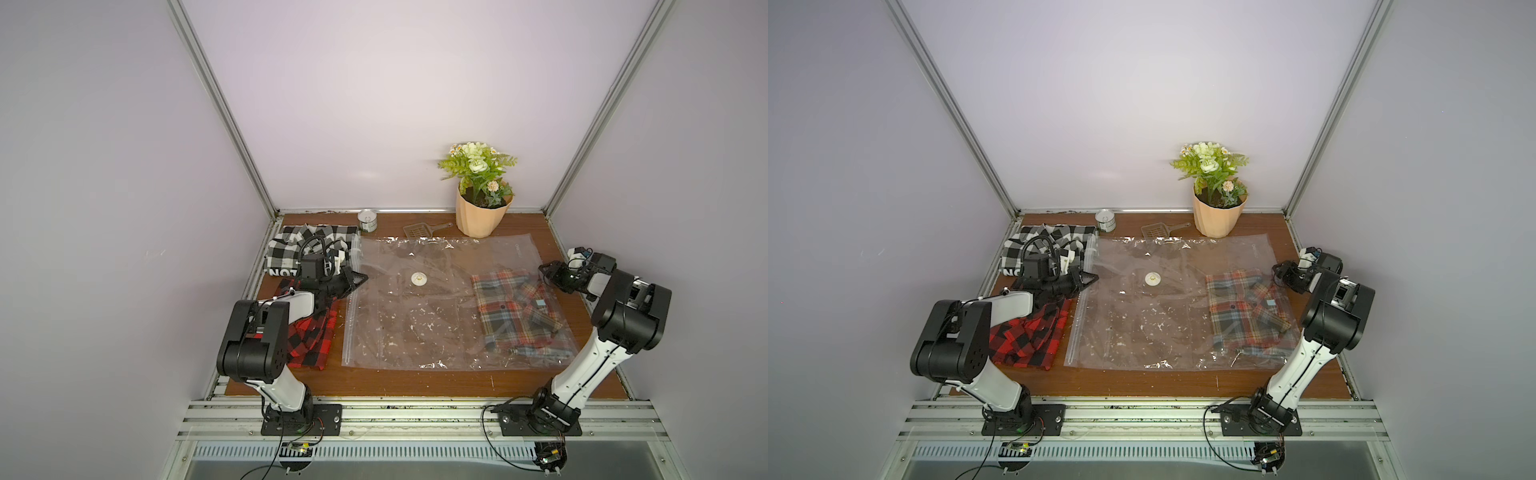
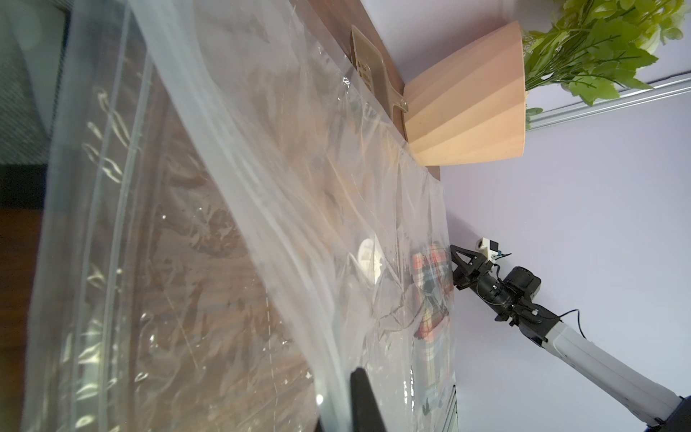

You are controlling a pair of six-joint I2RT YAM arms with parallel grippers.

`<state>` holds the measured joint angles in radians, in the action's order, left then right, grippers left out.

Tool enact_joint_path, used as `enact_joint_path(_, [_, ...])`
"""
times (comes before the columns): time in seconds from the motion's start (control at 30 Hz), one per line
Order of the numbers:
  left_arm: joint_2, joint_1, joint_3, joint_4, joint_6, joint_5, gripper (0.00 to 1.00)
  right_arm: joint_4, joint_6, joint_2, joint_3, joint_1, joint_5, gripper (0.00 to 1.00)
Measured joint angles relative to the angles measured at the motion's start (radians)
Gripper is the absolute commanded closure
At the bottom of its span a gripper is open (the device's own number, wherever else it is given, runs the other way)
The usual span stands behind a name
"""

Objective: Take the shirt out of the vacuum bag
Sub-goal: Adjust the vacuum bag at the center of the board.

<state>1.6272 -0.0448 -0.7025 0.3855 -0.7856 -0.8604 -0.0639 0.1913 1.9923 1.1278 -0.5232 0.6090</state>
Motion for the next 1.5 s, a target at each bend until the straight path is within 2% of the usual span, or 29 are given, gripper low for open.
enact_joint_path(0.3, [0.000,-0.001,0.000,0.000,0.000,0.000,0.94,-0.020,0.005,0.011,-0.001,0.019,0.009,0.66])
enact_joint_path(0.37, [0.000,-0.002,0.000,0.000,0.000,0.000,0.94,-0.016,0.007,0.011,0.000,0.019,0.007,0.72])
enact_joint_path(0.57, [0.000,-0.011,0.000,0.000,0.000,0.001,0.94,0.014,0.018,0.008,0.008,0.020,0.001,1.00])
enact_joint_path(0.8, [0.000,-0.019,0.000,0.000,0.001,0.001,0.93,0.051,0.032,-0.016,0.008,0.020,-0.002,1.00])
enact_joint_path(1.0, [0.000,-0.043,0.000,-0.002,0.013,0.006,0.89,0.106,0.042,-0.124,0.003,0.035,-0.017,1.00])
enact_joint_path(1.23, [0.000,-0.077,0.000,0.000,0.003,0.011,0.75,0.166,0.058,-0.267,0.003,0.116,-0.075,1.00])
enact_joint_path(1.5, [-0.007,-0.079,0.002,0.001,-0.003,0.017,0.73,0.272,0.091,-0.371,0.037,0.202,-0.168,1.00])
